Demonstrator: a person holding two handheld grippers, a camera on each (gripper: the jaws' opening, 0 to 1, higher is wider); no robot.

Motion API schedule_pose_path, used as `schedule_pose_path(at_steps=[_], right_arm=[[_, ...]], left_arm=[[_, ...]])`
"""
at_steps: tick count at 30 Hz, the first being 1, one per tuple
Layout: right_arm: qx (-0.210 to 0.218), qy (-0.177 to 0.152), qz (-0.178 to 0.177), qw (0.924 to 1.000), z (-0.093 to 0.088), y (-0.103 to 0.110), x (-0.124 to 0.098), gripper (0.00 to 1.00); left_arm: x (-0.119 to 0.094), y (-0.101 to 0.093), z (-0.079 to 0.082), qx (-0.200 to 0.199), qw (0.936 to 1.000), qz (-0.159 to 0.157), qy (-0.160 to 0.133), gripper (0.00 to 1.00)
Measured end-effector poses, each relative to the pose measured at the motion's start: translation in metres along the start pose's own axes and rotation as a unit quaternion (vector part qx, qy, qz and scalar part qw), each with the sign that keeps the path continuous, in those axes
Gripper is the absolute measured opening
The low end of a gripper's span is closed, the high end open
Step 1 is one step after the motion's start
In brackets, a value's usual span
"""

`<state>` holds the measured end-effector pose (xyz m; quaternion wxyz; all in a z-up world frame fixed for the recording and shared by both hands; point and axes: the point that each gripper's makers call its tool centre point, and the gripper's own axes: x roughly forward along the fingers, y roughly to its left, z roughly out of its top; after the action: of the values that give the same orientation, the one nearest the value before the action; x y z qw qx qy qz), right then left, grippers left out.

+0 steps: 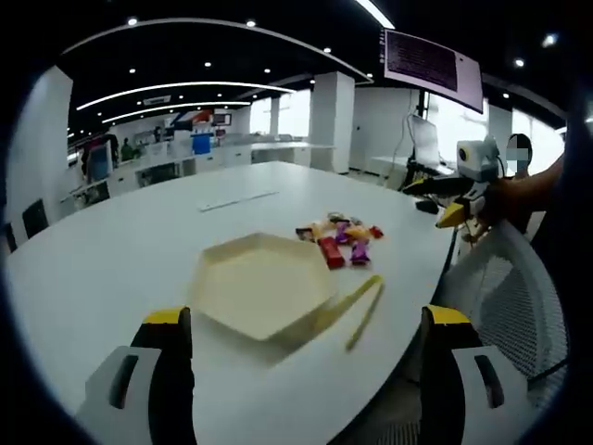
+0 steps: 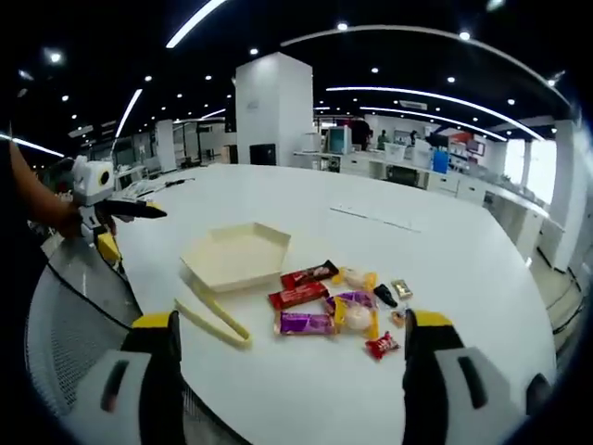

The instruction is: Place the target food into the container with the food tongs after gripping and lifting it, then release it inside without dropping or visibly crushing the food.

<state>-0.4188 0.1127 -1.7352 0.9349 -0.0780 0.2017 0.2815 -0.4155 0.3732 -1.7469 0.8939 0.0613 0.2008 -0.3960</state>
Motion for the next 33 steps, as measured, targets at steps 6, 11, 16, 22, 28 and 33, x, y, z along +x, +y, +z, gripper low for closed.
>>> schedule_pose_path(at_steps=[6,11,16,22,28,33], right_arm=[[0.005,0.007,-0.001,1.0000,-0.010,0.000,-0.004,1.00],[0.011,0.011,-0.002,0.9999,-0.015,-0.002,-0.005,1.00],[0.011,0.012,0.002,0.9999,-0.014,-0.001,-0.005,1.00],[0.013,0.012,0.003,0.9998,-0.015,-0.003,-0.005,1.00],[0.011,0.015,0.004,0.9998,-0.018,-0.004,-0.008,1.00],[0.010,0.016,0.001,0.9998,-0.019,-0.006,-0.010,1.00]], left_arm=[[0.001,-0.004,0.001,0.004,0.9999,-0.010,-0.004,0.99],[-0.001,0.000,0.001,-0.006,0.9999,-0.008,-0.008,0.99],[-0.001,0.001,0.001,-0.012,0.9999,-0.006,-0.010,0.99],[-0.001,0.002,0.000,-0.013,0.9999,-0.003,-0.009,0.99],[-0.001,0.002,0.001,-0.014,0.9998,-0.005,-0.010,0.99],[-0.001,0.003,0.002,-0.008,0.9999,-0.002,-0.011,0.99]])
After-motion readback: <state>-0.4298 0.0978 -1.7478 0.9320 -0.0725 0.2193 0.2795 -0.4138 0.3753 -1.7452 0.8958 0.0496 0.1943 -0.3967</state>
